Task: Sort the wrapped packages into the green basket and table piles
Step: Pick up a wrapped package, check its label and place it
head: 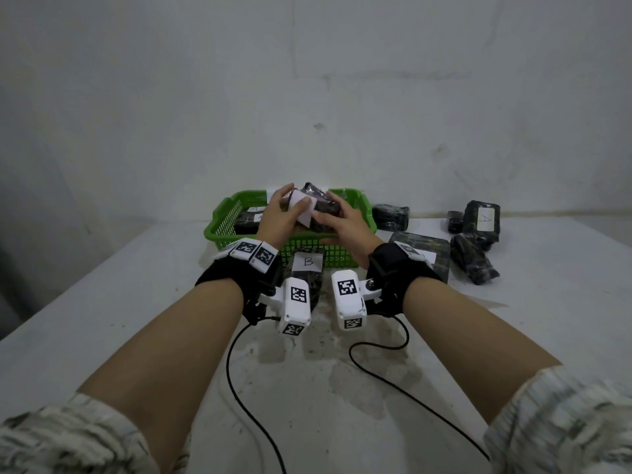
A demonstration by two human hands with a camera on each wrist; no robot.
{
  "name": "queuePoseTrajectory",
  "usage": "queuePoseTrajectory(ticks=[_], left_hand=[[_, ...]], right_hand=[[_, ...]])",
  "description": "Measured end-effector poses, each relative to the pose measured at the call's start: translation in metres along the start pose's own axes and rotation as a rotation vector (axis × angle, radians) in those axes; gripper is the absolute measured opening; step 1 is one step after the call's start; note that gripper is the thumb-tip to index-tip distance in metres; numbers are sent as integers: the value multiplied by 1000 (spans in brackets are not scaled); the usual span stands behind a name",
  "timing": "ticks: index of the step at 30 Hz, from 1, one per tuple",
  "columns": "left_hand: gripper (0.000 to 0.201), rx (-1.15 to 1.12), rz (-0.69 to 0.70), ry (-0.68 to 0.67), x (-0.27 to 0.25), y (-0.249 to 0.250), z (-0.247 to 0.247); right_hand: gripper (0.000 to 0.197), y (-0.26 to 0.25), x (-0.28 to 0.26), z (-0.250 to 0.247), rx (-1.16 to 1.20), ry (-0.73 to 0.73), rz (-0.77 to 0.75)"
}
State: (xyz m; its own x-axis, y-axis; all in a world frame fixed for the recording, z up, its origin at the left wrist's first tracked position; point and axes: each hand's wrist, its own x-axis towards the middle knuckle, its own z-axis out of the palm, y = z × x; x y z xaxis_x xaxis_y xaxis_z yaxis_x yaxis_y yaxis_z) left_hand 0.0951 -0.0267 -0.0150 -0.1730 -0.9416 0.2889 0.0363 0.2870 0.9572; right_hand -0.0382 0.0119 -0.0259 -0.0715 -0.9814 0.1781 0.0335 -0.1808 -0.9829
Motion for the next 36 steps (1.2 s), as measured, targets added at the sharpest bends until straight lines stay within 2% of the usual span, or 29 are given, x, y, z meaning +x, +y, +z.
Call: queuePoseTrajectory(ticks=[6,10,13,18,21,30,33,36], left_hand=[[28,-7,91,59,-4,11,3],[22,-75,12,-103,-6,15,6],[9,-144,-39,-148,-9,18,9],[6,-100,-77,-191,-11,20,8],[11,-70,-75,-192,-10,18,7],[15,-133,-42,-151,-8,22,8],[13,-149,-52,-172,-8,25,5],[20,-94,-34,-199,-7,24,2]], right_hand=[[42,-5,1,-15,226,97,72],[44,-1,1,-19,229,108,127],[39,3,1,-19,200,105,129],[34,0,2,-18,144,95,90],[34,0,1,-16,121,81,74],[38,-3,6,-15,203,91,64],[39,-3,12,-16,243,74,79],[40,-2,14,-16,221,58,90]])
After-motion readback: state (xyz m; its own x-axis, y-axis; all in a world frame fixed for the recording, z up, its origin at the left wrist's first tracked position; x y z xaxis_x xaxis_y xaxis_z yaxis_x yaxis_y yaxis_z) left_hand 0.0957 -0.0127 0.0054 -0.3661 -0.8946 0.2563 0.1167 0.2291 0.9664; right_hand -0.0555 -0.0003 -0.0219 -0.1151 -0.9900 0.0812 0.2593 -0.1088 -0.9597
